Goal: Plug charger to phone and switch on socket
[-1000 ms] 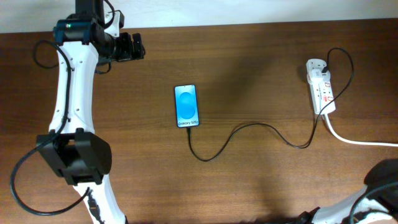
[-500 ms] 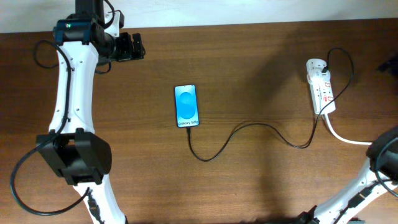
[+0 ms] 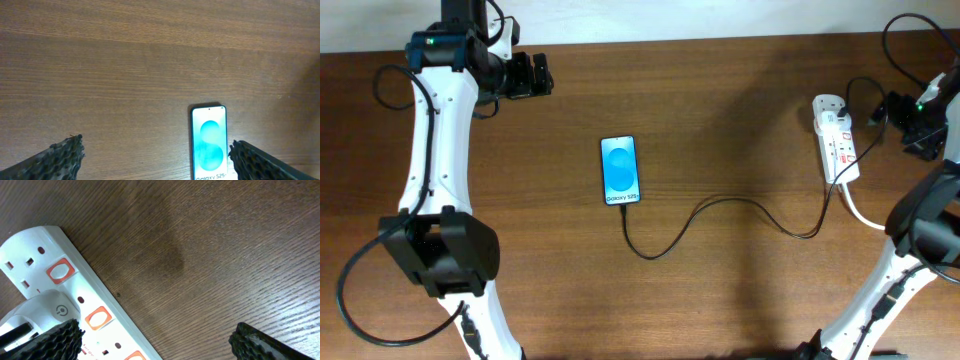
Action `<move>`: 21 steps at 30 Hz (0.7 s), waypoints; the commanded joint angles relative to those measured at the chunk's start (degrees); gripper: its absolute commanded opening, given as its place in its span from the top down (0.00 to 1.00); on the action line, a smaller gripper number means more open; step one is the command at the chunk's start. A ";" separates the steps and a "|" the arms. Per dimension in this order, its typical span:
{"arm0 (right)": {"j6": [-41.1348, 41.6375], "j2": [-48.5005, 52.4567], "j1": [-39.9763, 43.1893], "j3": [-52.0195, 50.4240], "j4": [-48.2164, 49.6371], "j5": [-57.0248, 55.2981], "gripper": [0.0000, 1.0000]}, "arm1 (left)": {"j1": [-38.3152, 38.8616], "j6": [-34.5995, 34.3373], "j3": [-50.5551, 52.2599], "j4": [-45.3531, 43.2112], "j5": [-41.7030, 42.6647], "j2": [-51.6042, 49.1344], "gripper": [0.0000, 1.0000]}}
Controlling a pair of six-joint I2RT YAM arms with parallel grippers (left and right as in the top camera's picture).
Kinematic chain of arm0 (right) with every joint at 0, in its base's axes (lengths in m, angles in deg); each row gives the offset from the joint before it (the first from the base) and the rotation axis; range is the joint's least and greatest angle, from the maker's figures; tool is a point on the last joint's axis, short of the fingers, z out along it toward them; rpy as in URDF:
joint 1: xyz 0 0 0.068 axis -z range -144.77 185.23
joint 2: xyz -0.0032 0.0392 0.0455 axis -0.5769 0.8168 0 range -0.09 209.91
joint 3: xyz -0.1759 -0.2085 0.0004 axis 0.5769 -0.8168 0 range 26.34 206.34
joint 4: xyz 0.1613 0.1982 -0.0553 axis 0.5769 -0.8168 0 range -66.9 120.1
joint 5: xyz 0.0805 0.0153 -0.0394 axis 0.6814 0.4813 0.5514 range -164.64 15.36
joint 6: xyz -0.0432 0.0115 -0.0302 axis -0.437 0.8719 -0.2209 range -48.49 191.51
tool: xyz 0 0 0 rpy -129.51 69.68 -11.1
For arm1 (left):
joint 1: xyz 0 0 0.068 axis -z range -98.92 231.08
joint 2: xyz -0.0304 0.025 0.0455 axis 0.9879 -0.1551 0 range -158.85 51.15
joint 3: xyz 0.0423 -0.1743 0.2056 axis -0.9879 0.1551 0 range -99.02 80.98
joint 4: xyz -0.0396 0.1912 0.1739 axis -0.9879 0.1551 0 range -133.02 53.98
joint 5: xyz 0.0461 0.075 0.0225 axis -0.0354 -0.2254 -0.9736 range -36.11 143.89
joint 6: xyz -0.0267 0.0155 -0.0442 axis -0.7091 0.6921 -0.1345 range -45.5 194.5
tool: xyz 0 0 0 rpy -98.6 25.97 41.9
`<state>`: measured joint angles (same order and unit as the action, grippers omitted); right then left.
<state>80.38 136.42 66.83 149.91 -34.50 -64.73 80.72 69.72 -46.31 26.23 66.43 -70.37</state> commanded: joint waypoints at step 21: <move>3.76 3.69 -4.28 -6.32 0.94 -4.11 0.02 | -0.02 -0.31 0.04 -0.09 -0.37 -0.31 0.01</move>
<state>83.98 139.35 63.37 146.42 -32.27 -69.19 80.72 69.72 -46.31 26.21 66.43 -70.37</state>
